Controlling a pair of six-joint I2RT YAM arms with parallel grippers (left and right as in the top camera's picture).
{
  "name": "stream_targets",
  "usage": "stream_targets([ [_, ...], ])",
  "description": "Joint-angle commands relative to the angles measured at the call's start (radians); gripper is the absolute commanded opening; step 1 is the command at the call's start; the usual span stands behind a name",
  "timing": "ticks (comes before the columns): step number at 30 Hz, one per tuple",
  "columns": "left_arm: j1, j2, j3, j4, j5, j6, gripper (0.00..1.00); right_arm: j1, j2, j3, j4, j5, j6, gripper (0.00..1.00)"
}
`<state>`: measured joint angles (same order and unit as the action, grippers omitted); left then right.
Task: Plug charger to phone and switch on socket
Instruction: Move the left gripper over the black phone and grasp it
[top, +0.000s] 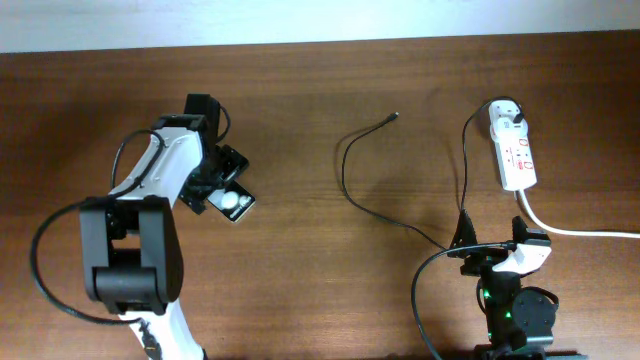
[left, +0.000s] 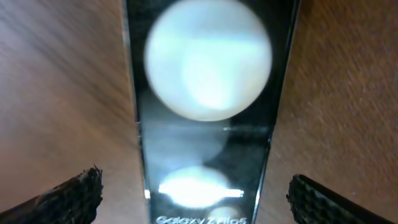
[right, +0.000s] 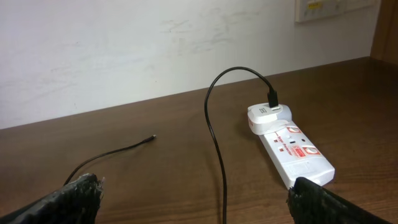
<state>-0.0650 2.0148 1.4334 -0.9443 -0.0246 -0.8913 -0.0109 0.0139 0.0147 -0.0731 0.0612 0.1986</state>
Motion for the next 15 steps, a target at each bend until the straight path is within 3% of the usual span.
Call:
stream_targets([
  [1, 0.002, 0.035, 0.016, 0.014, 0.029, -0.014, 0.99, -0.003, -0.008, -0.009, -0.001, -0.005, -0.011, 0.99],
  [15, 0.003, 0.048, -0.077, 0.084, 0.0, -0.013, 0.99, -0.003, -0.008, -0.009, -0.001, -0.005, -0.011, 0.99],
])
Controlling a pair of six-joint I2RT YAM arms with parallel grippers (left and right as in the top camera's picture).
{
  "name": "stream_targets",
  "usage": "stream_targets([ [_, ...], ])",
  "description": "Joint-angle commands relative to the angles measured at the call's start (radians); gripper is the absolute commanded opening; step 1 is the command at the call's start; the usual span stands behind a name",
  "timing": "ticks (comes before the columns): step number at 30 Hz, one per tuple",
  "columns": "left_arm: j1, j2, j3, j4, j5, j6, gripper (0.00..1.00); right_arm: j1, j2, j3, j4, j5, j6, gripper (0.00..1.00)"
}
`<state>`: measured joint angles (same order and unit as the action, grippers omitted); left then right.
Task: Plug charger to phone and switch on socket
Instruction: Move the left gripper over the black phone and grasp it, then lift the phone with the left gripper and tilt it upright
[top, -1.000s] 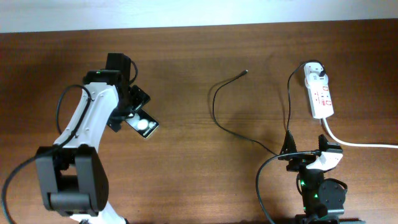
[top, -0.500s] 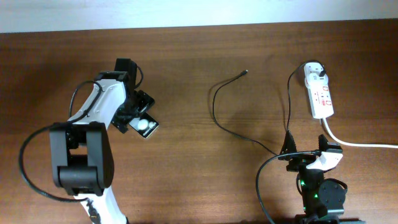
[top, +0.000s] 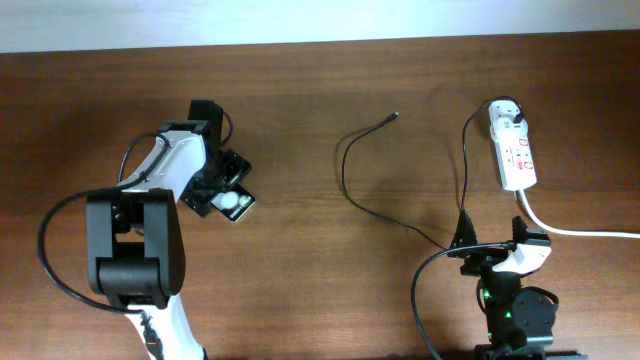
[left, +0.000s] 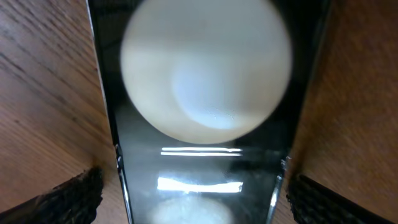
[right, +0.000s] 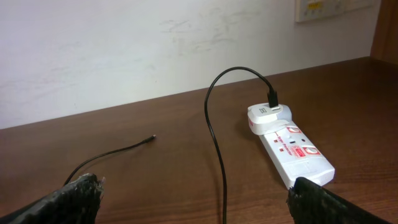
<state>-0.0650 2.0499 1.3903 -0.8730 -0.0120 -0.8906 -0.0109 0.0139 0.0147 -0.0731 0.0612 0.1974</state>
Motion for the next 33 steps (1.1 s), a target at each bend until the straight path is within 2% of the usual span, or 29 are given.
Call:
stream_targets([
  [1, 0.003, 0.013, -0.04, 0.014, -0.015, -0.014, 0.99, -0.003, -0.008, -0.009, -0.001, -0.005, -0.01, 0.99],
  [14, 0.003, 0.013, -0.069, 0.07, -0.064, -0.014, 0.99, -0.003, -0.008, -0.009, -0.001, -0.005, -0.01, 0.99],
  [25, 0.003, 0.013, -0.14, 0.132, -0.024, -0.014, 1.0, -0.003, -0.008, -0.009, -0.001, -0.005, -0.01, 0.99],
  [33, 0.002, 0.013, -0.163, 0.13, -0.002, -0.014, 0.8, -0.003, -0.008, -0.009, -0.001, -0.005, -0.01, 0.99],
])
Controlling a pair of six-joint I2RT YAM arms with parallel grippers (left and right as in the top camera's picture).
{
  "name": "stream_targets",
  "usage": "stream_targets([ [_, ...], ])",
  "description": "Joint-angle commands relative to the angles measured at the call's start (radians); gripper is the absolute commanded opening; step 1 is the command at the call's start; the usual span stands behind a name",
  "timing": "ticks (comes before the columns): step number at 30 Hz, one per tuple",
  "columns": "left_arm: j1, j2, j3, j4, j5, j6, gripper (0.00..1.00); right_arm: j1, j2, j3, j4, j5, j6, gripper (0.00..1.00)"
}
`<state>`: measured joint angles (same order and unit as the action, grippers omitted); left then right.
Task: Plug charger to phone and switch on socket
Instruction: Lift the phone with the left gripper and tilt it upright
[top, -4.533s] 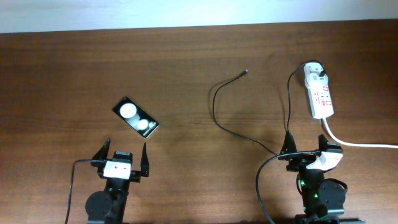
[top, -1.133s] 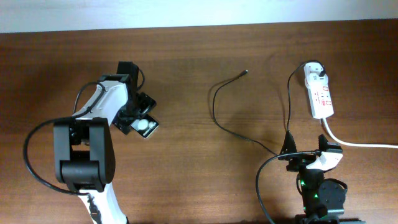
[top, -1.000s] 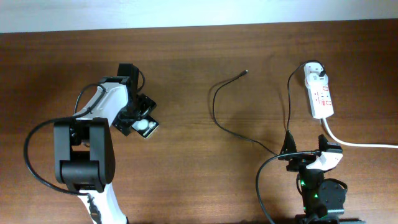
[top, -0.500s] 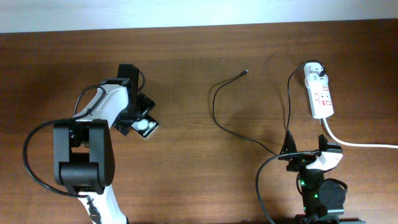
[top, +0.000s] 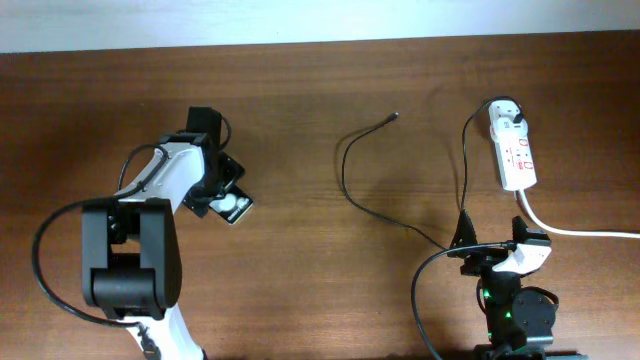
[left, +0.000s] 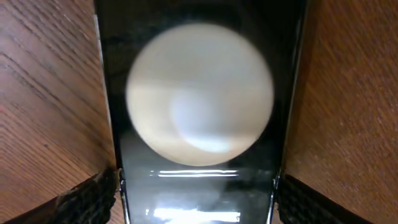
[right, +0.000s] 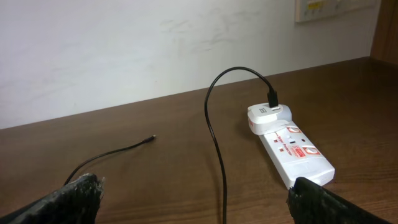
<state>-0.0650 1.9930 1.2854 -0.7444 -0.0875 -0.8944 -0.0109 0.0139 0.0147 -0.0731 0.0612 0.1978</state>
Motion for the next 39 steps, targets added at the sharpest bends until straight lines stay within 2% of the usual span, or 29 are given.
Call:
stream_targets([
  [1, 0.002, 0.07, -0.058, -0.001, 0.074, -0.01, 0.78, -0.003, -0.008, -0.009, -0.001, -0.005, -0.01, 0.99],
  [6, 0.003, 0.069, -0.056, -0.008, 0.108, 0.038, 0.73, -0.003, -0.008, -0.009, -0.001, -0.005, -0.01, 0.99],
  [12, 0.003, 0.027, -0.038, -0.036, 0.137, 0.063, 0.72, -0.003, -0.008, -0.009, -0.001, -0.005, -0.01, 0.99],
  [18, 0.002, -0.187, -0.033, -0.058, 0.137, 0.081, 0.71, -0.003, -0.008, -0.009, -0.001, -0.005, -0.01, 0.99],
  [25, 0.002, -0.445, -0.033, -0.18, 0.142, 0.082, 0.7, -0.003, -0.008, -0.009, -0.001, -0.005, -0.01, 0.99],
  [32, 0.003, -0.661, -0.033, -0.262, 0.368, 0.161, 0.69, -0.003, -0.008, -0.009, -0.001, -0.005, -0.01, 0.99],
  [36, 0.003, -0.753, -0.033, -0.337, 0.428, 0.168, 0.68, -0.003, -0.008, -0.009, -0.001, -0.005, -0.01, 0.99],
  [39, 0.002, -0.758, -0.034, -0.38, 0.468, 0.193, 0.67, -0.003, -0.008, -0.009, -0.001, -0.005, -0.01, 0.99],
])
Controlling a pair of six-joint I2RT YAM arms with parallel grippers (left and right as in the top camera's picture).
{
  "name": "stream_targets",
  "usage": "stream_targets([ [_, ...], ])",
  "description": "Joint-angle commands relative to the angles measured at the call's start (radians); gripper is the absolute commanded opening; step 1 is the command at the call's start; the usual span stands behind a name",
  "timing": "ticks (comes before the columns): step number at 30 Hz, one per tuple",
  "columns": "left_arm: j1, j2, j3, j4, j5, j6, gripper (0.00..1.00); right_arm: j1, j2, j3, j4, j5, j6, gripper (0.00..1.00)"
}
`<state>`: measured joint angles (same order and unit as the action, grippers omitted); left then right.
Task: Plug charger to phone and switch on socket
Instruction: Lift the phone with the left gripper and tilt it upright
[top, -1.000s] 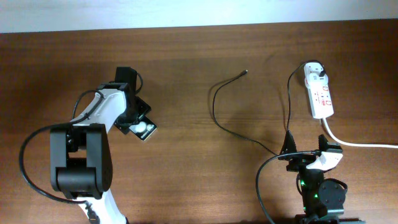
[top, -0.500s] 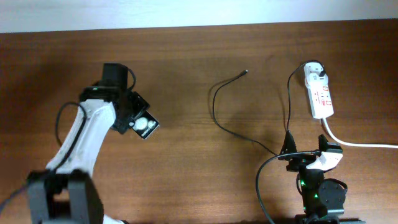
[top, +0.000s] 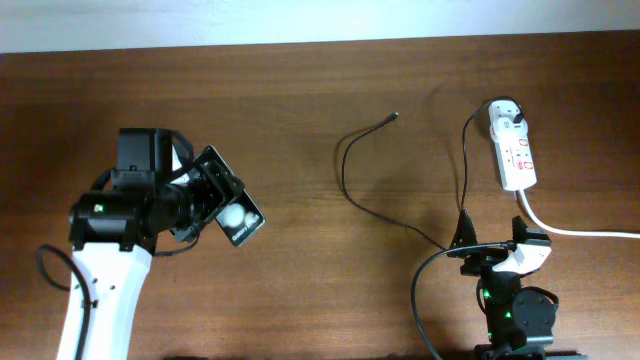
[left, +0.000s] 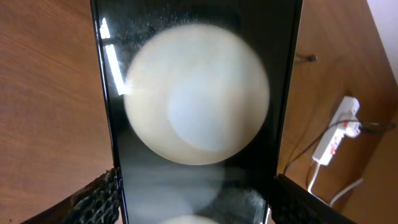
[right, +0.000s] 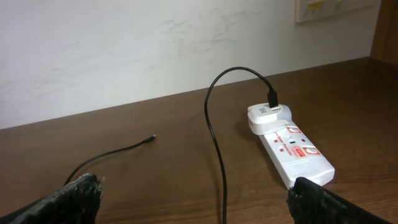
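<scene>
A black phone (top: 233, 211) with a white round patch on it is held above the table, tilted, with my left gripper (top: 203, 198) shut on its long edges. It fills the left wrist view as the phone (left: 196, 106), with a finger (left: 99, 199) on each side. The black charger cable's free plug (top: 396, 116) lies on the wood at centre back, apart from the phone. The cable runs to a white adapter (top: 506, 117) in the white socket strip (top: 515, 155). My right gripper (right: 194, 205) stands open near the front edge, nothing in it.
A white lead (top: 570, 228) runs from the socket strip off the right edge. The cable loops (top: 345, 175) across the table's middle and passes my right arm (top: 505, 270). A white wall (right: 155, 50) stands behind the table.
The phone lay flat on the table in my shut left gripper; now it is raised off the wood and tilted, a little nearer the front. Right arm, cable and strip are unchanged.
My left gripper stood open over the phone on the table, fingers wide on each side. Then it was lower and closer to the screen. Then its fingers were against the phone's edges. Now the phone hangs in that grip above the table.
</scene>
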<state>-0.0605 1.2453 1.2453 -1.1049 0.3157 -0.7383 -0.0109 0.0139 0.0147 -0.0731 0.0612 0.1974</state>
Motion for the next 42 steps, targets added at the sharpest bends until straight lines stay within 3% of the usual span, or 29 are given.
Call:
stream_targets([
  [1, -0.002, -0.005, 0.006, -0.035, 0.076, 0.037, 0.67, -0.003, -0.008, -0.009, -0.001, -0.005, -0.01, 0.99],
  [7, -0.002, 0.085, 0.006, -0.061, 0.135, 0.062, 0.64, -0.003, -0.008, -0.009, -0.001, -0.005, -0.01, 0.99],
  [13, -0.003, 0.293, 0.006, -0.101, 0.292, 0.218, 0.64, -0.003, -0.008, -0.009, -0.001, -0.005, -0.01, 0.99],
  [17, -0.026, 0.377, 0.006, -0.105, 0.344, 0.223, 0.64, -0.003, -0.008, -0.009, -0.001, -0.005, -0.01, 0.99],
  [26, -0.065, 0.392, 0.006, -0.278, 0.44, 0.326, 0.66, -0.003, -0.008, -0.009, -0.001, -0.005, -0.01, 0.99],
  [31, -0.065, 0.392, 0.006, -0.288, 0.641, 0.329, 0.63, -0.003, -0.008, -0.009, -0.001, -0.005, -0.01, 0.99],
  [42, -0.066, 0.392, 0.006, -0.288, 0.658, 0.329, 0.63, -0.003, -0.008, -0.009, -0.001, -0.005, -0.01, 0.99],
])
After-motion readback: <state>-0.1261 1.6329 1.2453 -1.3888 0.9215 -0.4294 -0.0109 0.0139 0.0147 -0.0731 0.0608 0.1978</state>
